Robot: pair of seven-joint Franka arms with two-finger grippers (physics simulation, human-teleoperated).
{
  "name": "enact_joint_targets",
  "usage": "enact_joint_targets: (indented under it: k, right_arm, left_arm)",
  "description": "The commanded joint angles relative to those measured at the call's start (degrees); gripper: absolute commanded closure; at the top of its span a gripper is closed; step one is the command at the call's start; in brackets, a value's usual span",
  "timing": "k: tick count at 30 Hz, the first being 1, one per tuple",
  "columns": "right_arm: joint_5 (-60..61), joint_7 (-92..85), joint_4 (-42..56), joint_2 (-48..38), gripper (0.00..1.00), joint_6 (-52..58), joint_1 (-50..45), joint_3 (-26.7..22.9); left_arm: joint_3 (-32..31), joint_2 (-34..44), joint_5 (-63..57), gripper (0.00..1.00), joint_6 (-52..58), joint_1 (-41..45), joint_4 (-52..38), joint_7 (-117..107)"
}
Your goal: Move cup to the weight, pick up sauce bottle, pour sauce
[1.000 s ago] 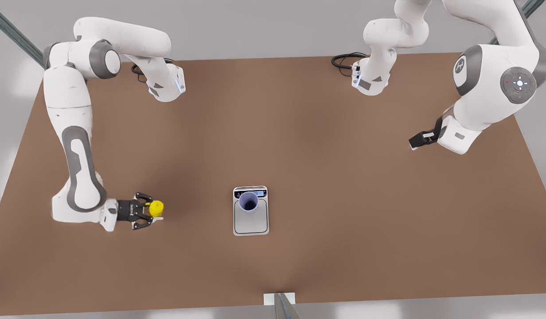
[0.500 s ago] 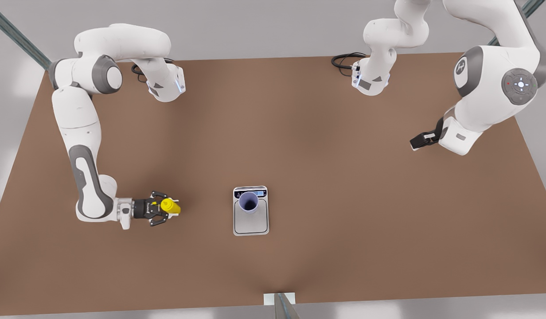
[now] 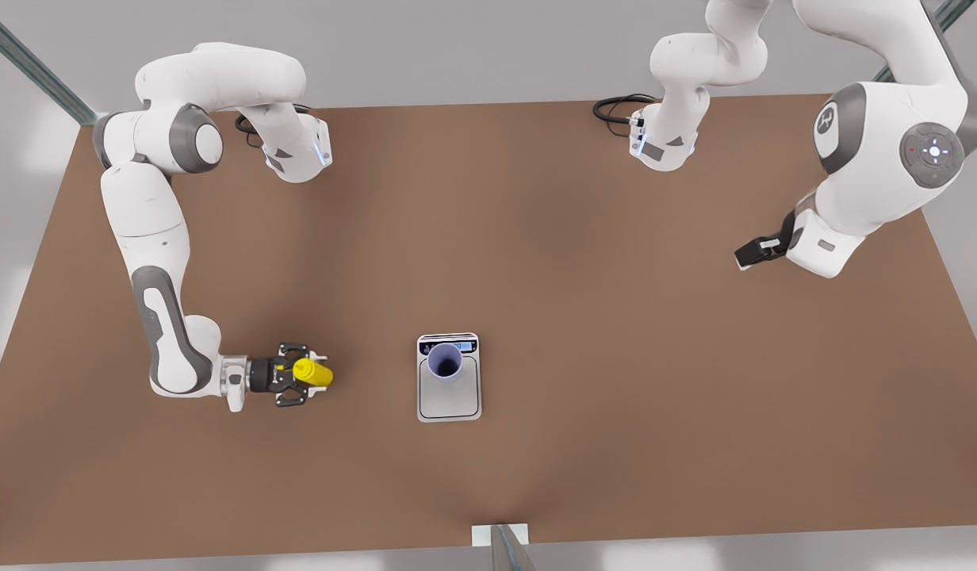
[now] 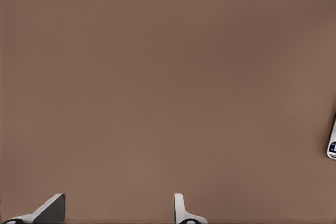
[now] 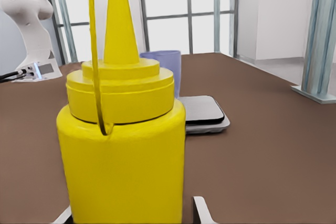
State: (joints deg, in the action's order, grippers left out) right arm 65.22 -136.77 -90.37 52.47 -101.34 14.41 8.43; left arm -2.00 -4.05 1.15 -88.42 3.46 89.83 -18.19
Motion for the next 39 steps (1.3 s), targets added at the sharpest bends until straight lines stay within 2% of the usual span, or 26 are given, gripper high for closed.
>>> enact_joint_targets:
  k: [1,21,25,28,30,31,32,33,36,38,39]
  right_arm:
    - [0.00,0.01,0.02,0.00,0.00,0.00,0.00,-0.08]
    - [-0.09,0.36,-0.15,0.00,0.00,0.79,0.70,0.35]
    - [-3.25,0.18,-1.91,-1.06,0.00,4.13,4.48,0.27]
    - [-12.30,0.97,-3.14,-2.37,0.00,8.00,11.42,0.27]
    - [-23.81,9.93,2.03,-3.25,0.00,12.92,16.52,-0.26]
    - [-30.22,20.90,6.87,-4.48,0.00,13.71,17.84,-0.26]
    - [-37.26,35.23,15.92,-5.01,0.00,17.40,17.23,-0.09]
    - [-41.83,48.85,20.76,-7.03,0.00,18.90,16.35,0.26]
    - [-52.64,74.09,28.76,-10.99,0.00,18.63,9.06,-0.09]
    - [-58.17,84.54,30.34,-13.00,0.00,18.37,4.93,-0.26]
    - [-63.09,93.06,29.29,-17.04,0.00,17.05,2.29,-0.17]
  left_arm:
    - [-0.02,0.01,-0.01,0.00,0.00,0.14,0.00,0.00]
    - [0.33,0.01,-0.01,0.00,0.09,0.06,0.00,0.09]
    - [0.33,0.01,-0.01,0.00,0.00,0.14,0.00,0.09]
    - [0.33,-0.08,-0.01,0.00,0.00,0.05,0.00,0.09]
    - [0.33,-0.08,-0.01,0.00,0.00,0.05,0.00,0.09]
    - [0.25,-0.08,-0.01,0.00,0.00,0.06,0.00,0.09]
    - [0.25,-0.08,-0.01,0.00,-0.09,0.14,0.00,0.09]
    - [0.33,-0.08,-0.01,0.00,0.00,0.05,0.00,0.00]
    - [0.25,0.01,0.08,0.00,0.09,0.14,0.09,-0.09]
    - [0.33,0.01,0.08,0.00,0.09,0.14,0.09,0.00]
    - [0.25,-0.08,0.08,0.00,0.09,0.14,0.09,0.00]
